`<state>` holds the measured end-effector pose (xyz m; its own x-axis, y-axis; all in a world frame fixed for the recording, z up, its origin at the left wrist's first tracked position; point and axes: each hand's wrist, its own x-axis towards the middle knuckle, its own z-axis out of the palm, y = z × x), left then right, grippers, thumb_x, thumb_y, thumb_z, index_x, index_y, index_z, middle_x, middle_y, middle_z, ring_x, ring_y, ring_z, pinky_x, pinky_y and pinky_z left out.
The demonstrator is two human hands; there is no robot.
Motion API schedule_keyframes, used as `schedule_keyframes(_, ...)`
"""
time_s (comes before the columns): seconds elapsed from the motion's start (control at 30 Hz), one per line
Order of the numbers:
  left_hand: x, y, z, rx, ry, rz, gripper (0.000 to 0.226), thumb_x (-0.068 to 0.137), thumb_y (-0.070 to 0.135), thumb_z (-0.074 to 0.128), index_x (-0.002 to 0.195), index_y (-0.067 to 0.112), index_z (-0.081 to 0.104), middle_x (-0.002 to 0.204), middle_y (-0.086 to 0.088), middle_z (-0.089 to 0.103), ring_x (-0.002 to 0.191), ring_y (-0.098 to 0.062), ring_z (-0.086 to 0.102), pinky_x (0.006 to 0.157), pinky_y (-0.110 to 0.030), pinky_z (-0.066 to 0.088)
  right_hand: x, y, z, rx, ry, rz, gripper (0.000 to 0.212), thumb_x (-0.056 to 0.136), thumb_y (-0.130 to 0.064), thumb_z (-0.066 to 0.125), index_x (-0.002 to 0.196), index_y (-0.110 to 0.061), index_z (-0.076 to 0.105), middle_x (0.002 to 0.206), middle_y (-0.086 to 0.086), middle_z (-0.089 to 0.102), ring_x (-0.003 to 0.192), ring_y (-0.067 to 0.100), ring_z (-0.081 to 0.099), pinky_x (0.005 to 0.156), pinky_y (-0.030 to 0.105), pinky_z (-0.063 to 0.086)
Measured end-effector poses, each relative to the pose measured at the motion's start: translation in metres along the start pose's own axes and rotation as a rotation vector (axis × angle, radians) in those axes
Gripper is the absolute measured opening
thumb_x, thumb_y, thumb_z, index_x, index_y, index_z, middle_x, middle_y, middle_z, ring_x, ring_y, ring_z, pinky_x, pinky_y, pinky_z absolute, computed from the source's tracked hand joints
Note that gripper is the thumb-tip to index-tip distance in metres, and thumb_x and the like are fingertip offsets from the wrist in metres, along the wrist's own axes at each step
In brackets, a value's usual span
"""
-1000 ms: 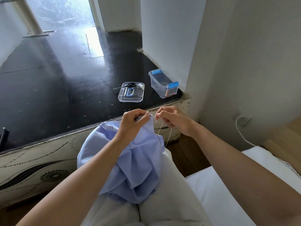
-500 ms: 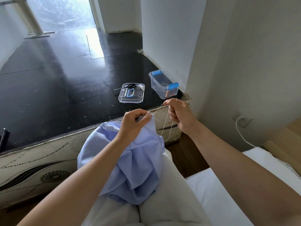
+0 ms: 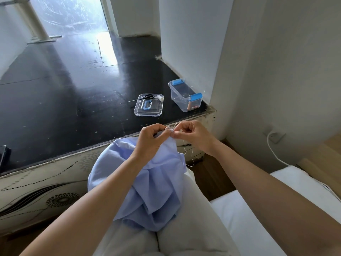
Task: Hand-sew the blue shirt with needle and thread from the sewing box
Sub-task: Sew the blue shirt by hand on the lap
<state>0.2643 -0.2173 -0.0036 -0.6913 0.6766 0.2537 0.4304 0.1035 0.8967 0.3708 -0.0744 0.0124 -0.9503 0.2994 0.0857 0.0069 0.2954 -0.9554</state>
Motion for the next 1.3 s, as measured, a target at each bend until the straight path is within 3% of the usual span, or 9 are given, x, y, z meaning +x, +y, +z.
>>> schedule_keyframes(0.1,0.000,-0.001,-0.002,0.013,-0.013,-0.009,0.005,0.089,0.018,0.069,0.086,0.014,0.071,0.074,-0.015,0.066,0.063,-0.017,0.053,0.057,-0.025,0.044,0.000,0.000,-0.001,0.033,0.021,0.028,0.028,0.093,-0.019,0.064,0.088,0.008,0.065,0.057,0.000,0.050,0.046,0.006,0.039,0.047,0.015,0.035)
schedule_keyframes(0.37,-0.001,-0.004,-0.007,0.089,0.024,0.036,0.005,0.087,0.011,0.071,0.084,0.015,0.071,0.072,0.006,0.065,0.064,-0.003,0.056,0.061,-0.018,0.047,-0.003,0.001,-0.001,0.037,0.016,0.075,0.023,0.095,-0.021,0.061,0.094,0.002,0.065,0.057,-0.006,0.054,0.044,0.005,0.042,0.045,0.012,0.036)
schedule_keyframes(0.5,0.000,-0.002,-0.004,0.127,0.031,0.062,0.003,0.086,0.009,0.071,0.085,0.012,0.072,0.074,0.001,0.066,0.064,-0.006,0.056,0.062,-0.018,0.046,-0.002,0.002,0.000,0.031,0.034,0.032,0.013,0.091,-0.022,0.067,0.093,-0.010,0.070,0.074,0.016,0.060,0.058,0.018,0.047,0.054,0.020,0.042)
schedule_keyframes(0.73,-0.001,0.002,-0.005,0.061,0.079,0.032,0.010,0.084,0.005,0.073,0.088,0.014,0.070,0.081,0.001,0.068,0.071,-0.007,0.061,0.067,-0.016,0.050,-0.004,0.003,0.000,0.041,0.054,0.034,0.023,0.088,-0.024,0.071,0.093,-0.002,0.071,0.073,0.023,0.058,0.062,0.030,0.042,0.056,0.026,0.041)
schedule_keyframes(0.93,-0.002,0.006,-0.007,0.074,-0.007,0.046,0.007,0.083,0.009,0.074,0.086,0.015,0.074,0.076,0.000,0.069,0.067,-0.003,0.060,0.065,-0.016,0.049,-0.007,0.000,-0.001,-0.001,0.024,0.078,0.019,0.092,-0.026,0.066,0.098,-0.008,0.068,0.070,0.011,0.055,0.055,0.013,0.044,0.051,0.017,0.039)
schedule_keyframes(1.03,-0.002,0.008,-0.007,0.060,-0.018,0.029,0.008,0.084,0.006,0.073,0.090,0.011,0.074,0.078,0.001,0.068,0.066,0.004,0.060,0.066,-0.010,0.048,-0.002,-0.003,-0.006,-0.005,0.109,0.259,0.021,0.100,-0.023,0.046,0.118,-0.014,0.053,0.088,0.003,0.057,0.057,0.004,0.045,0.048,0.014,0.037)
schedule_keyframes(1.1,-0.002,0.009,-0.007,0.062,-0.013,0.021,0.008,0.085,0.006,0.072,0.091,0.010,0.075,0.079,0.000,0.069,0.066,0.006,0.060,0.066,-0.009,0.048,0.004,-0.001,-0.012,-0.101,0.201,0.392,0.025,0.103,-0.022,0.031,0.115,-0.008,0.048,0.105,0.011,0.057,0.068,0.010,0.047,0.057,0.022,0.039)
schedule_keyframes(1.2,-0.002,0.008,-0.006,0.061,-0.006,-0.001,0.007,0.085,0.008,0.072,0.091,0.010,0.075,0.078,0.002,0.068,0.065,0.007,0.060,0.064,-0.008,0.047,0.008,0.002,-0.023,-0.351,0.337,0.517,0.031,0.104,-0.019,0.027,0.088,-0.003,0.048,0.089,0.013,0.052,0.074,0.019,0.049,0.062,0.030,0.040)
schedule_keyframes(1.3,-0.002,0.007,-0.005,0.057,-0.013,-0.028,0.005,0.085,0.009,0.073,0.090,0.010,0.074,0.076,0.005,0.067,0.064,0.007,0.059,0.062,-0.007,0.045,0.008,0.004,-0.031,-0.378,0.439,0.480,0.033,0.104,-0.019,0.030,0.099,-0.001,0.056,0.091,0.012,0.055,0.079,0.018,0.051,0.071,0.032,0.045)
